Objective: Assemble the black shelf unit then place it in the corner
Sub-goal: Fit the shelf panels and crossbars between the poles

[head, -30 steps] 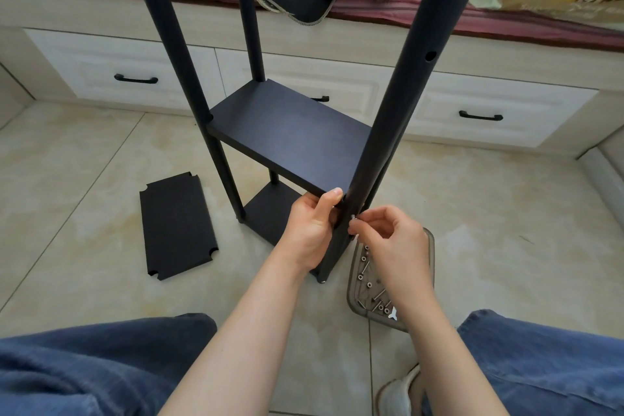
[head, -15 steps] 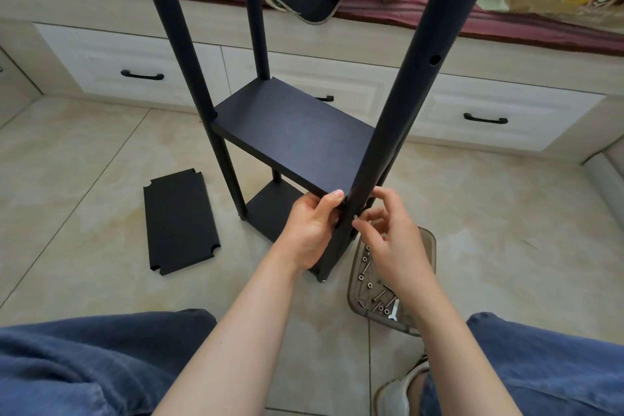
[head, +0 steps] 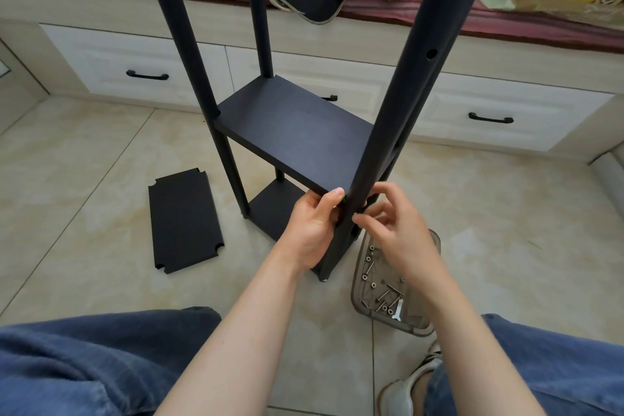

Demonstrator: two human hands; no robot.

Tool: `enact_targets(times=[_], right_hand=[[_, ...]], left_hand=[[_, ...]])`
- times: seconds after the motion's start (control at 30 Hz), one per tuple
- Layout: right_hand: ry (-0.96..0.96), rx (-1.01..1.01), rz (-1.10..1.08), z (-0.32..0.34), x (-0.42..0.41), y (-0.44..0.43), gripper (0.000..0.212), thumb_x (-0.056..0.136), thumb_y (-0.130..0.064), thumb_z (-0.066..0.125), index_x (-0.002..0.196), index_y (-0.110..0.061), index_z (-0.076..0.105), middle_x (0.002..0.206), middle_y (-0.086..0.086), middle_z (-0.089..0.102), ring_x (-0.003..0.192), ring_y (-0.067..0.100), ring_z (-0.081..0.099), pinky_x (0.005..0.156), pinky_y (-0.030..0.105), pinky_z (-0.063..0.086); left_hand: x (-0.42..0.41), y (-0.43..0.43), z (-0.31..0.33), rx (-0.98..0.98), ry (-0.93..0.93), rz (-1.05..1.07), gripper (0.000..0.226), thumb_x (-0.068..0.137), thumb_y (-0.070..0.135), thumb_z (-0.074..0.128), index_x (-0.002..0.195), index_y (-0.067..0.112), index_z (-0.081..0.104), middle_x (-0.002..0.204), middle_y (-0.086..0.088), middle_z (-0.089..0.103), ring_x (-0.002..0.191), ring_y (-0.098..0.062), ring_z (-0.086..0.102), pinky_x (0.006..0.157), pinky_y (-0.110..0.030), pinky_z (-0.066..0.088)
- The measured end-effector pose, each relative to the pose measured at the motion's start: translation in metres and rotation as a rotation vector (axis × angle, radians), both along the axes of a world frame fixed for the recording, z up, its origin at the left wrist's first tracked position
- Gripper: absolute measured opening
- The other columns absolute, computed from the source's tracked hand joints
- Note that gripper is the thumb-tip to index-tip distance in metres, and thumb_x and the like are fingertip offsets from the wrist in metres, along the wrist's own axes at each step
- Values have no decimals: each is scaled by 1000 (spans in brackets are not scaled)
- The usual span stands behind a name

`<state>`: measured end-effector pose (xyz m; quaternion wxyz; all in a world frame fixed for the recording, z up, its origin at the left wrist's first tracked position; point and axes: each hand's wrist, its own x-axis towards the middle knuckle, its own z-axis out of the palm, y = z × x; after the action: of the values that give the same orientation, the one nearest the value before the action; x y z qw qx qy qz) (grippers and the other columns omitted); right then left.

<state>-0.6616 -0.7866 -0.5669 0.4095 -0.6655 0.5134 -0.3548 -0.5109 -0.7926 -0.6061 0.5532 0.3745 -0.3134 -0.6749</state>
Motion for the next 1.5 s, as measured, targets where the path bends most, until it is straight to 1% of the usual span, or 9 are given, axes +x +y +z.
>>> enact_targets(times=[0.17, 0.63, 0.77, 0.9, 0.97, 1.07, 1.17, 1.3, 1.5], right_hand=[[243, -73, 181, 16, -10, -29, 41, 82, -17, 79, 101, -45, 55, 76, -12, 53, 62, 5, 50, 59, 15, 44], [-48, 124, 104, -3, -7, -24, 58, 83, -11, 77, 129, -38, 56, 111, -8, 66, 88, 8, 71, 82, 22, 57], [-173, 165, 104, -5, -13, -32, 57, 73, -7, 84, 124, -27, 68, 105, -5, 75, 97, 17, 73, 92, 39, 56], [-181, 176, 104, -7, -12, -37, 60, 71, -10, 85, 125, -31, 68, 99, -7, 76, 91, 13, 73, 93, 38, 55], [-203, 197, 96, -8, -13, -39, 61, 70, -9, 86, 124, -32, 69, 98, -8, 76, 89, 12, 72, 93, 37, 55], [-252, 214, 130, -8, -15, -40, 59, 72, -7, 84, 120, -38, 70, 97, -4, 76, 90, 12, 72, 89, 29, 56], [-302, 217, 160, -8, -16, -39, 59, 74, -7, 82, 124, -34, 69, 95, -3, 76, 85, 13, 70, 83, 24, 55], [-333, 229, 194, -10, -19, -39, 58, 79, -9, 78, 129, -36, 64, 105, -8, 75, 98, 10, 71, 89, 26, 54], [-688, 461, 154, -22, -22, -38, 45, 96, -23, 63, 138, -34, 49, 117, 10, 72, 110, 26, 69, 93, 41, 56]], left_hand=[[-2, -1, 4, -1, 3, 9, 39, 107, 19, 45, 133, -9, 52, 113, -15, 70, 106, -24, 71, 84, -23, 55], [2, 1, 4, 126, 5, 20, 27, 103, 23, 56, 120, 3, 64, 108, -13, 76, 104, -26, 73, 74, -23, 58], [8, 4, 10, 168, -256, 28, 36, 91, 44, 67, 113, 16, 68, 105, -1, 78, 104, -18, 73, 79, -23, 57], [22, 4, 22, 185, -942, 209, 43, 80, 59, 75, 103, 27, 59, 100, 9, 68, 93, -10, 66, 72, -19, 48], [30, 9, 30, -93, -1186, 398, 41, 76, 55, 79, 93, 28, 54, 94, 12, 59, 88, -7, 57, 68, -18, 44], [33, 8, 46, -485, -1393, 207, 47, 71, 54, 80, 105, 27, 62, 107, 15, 58, 112, -11, 47, 91, -20, 41], [21, 0, 52, -580, -1443, -22, 63, 69, 41, 89, 124, 22, 64, 128, 13, 58, 140, -13, 32, 114, -30, 33], [14, -4, 51, -564, -1328, -11, 60, 71, 28, 91, 124, 23, 64, 127, 21, 52, 133, -8, 42, 111, -37, 43], [14, -6, 50, -596, -1339, 14, 57, 72, 20, 90, 124, 20, 65, 110, 38, 46, 107, 20, 49, 90, 1, 38]])
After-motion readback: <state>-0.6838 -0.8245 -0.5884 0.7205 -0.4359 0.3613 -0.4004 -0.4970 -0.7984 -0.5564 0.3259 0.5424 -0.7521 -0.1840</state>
